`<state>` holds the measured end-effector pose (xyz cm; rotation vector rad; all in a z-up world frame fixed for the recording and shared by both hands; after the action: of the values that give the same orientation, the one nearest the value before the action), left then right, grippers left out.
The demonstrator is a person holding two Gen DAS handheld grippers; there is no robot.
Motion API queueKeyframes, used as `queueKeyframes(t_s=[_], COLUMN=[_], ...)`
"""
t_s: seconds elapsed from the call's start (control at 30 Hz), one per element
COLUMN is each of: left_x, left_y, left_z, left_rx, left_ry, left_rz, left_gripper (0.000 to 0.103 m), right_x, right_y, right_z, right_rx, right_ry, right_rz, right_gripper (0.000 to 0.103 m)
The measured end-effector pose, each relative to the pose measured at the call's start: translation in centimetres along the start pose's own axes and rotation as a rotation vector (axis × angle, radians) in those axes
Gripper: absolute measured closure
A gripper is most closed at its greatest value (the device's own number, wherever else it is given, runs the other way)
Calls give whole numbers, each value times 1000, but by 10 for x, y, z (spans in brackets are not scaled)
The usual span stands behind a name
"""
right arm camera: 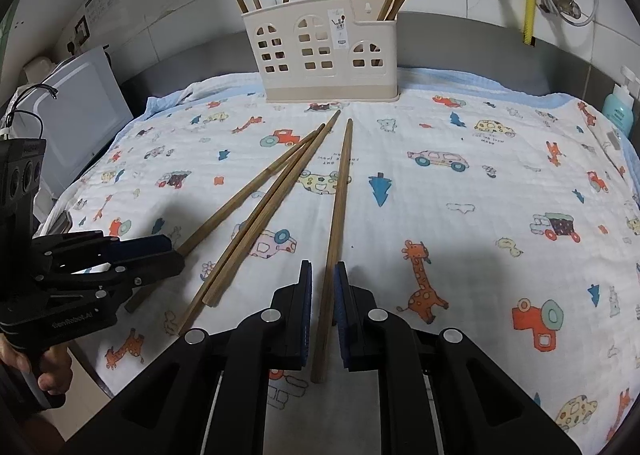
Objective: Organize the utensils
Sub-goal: 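Close both tools on loose chopsticks on the cloth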
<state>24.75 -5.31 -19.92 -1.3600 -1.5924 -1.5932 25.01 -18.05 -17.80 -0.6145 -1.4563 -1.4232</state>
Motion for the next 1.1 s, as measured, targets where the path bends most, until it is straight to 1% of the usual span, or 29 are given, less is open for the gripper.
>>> queueKeyframes(t_s=[0.27, 0.3, 0.33, 0.47, 0.6, 0.8, 0.97, 1.07, 1.1], left_x=[-3, -3, -4, -5, -5, -6, -6, -7, -7], left_y=[2, 3, 3, 4, 6, 5, 7, 8, 8], left_z=[-1, -1, -2, -3, -2, -3, -2, -1, -1], left_rx=[-8, -11, -14, -31, -15, -25, -17, -24, -22], left_ry=[9, 11, 10, 21, 11, 24, 6, 15, 18], left_rz=[-5, -6, -1, 9, 29, 43, 61, 70, 75], left_gripper=[77, 84, 88, 88, 88, 89, 89, 92, 95], right_x=[-5, -6, -6, -8, -10, -11, -12, -11, -11], right_y=[-2, -2, -2, -3, -4, -4, -3, -2, -2], right_z=[-1, -1, -1, -2, -3, -3, -3, -4, -4], right_rx=[-7, -9, -10, -11, -20, -25, -22, -22, -21], right_ry=[5, 5, 6, 5, 10, 14, 5, 5, 4], right_rz=[10, 10, 11, 17, 22, 20, 18, 19, 20], right_gripper=[92, 92, 92, 92, 92, 92, 94, 95, 95])
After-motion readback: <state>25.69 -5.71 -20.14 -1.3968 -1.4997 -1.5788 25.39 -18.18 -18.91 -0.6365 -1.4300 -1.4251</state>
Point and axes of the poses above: each gripper's, at about its wrist camera, not at the fingertips, and x roughly against the way its jaws point, z to its left, y to its top, the point moved 7 cm from there along -x, roughly the way its jaws point, and after that the axes turned 13 degrees about z, right-handed, at the moved point
